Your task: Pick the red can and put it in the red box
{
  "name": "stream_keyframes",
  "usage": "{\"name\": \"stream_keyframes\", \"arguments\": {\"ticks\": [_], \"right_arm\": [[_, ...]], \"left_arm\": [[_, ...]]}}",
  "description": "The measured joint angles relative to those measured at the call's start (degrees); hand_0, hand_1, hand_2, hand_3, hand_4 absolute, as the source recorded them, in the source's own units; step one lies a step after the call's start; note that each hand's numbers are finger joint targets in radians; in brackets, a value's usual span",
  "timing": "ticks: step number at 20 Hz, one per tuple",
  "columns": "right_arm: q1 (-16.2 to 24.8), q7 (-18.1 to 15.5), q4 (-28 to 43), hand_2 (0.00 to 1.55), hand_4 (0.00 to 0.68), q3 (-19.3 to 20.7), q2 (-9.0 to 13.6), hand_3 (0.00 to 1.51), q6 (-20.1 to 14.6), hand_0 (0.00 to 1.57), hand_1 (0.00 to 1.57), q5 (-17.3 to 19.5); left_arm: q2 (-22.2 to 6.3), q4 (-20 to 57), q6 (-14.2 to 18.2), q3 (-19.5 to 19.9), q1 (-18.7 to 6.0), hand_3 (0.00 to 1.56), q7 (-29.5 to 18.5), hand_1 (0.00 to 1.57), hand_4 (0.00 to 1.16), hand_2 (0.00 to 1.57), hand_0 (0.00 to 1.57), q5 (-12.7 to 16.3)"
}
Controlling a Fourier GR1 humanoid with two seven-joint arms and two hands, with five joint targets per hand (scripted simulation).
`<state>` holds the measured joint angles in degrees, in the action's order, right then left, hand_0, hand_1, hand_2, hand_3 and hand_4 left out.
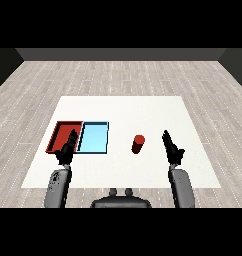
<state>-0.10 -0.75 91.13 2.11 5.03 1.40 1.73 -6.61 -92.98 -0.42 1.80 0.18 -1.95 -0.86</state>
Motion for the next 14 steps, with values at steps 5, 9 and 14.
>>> {"name": "stream_keyframes", "arguments": {"ticks": [5, 9, 14], "right_arm": [[-0.9, -0.9, -3.1, 0.0, 0.0, 3.7, 2.5, 0.0, 3.2, 0.0, 0.0, -2.8], [-2.6, -7.9, -3.5, 0.0, 0.0, 6.0, 3.1, 0.0, 5.6, 0.0, 0.0, -5.5], [-2.1, -16.5, -5.3, 0.0, 0.0, 8.4, 4.2, 0.0, 9.5, 0.0, 0.0, -8.2]], "left_arm": [[1.0, 1.5, -0.2, -0.2, -0.8, 0.0, 1.7, 0.0, 0.0, 0.0, 0.0, -0.3], [2.8, -0.9, -0.3, -0.1, -2.2, 0.0, -5.1, 0.0, 0.0, 0.0, 0.0, 1.1], [4.1, 0.5, -1.6, 0.7, -1.4, 0.0, -16.0, 0.0, 0.0, 0.0, 0.0, 2.5]]}}
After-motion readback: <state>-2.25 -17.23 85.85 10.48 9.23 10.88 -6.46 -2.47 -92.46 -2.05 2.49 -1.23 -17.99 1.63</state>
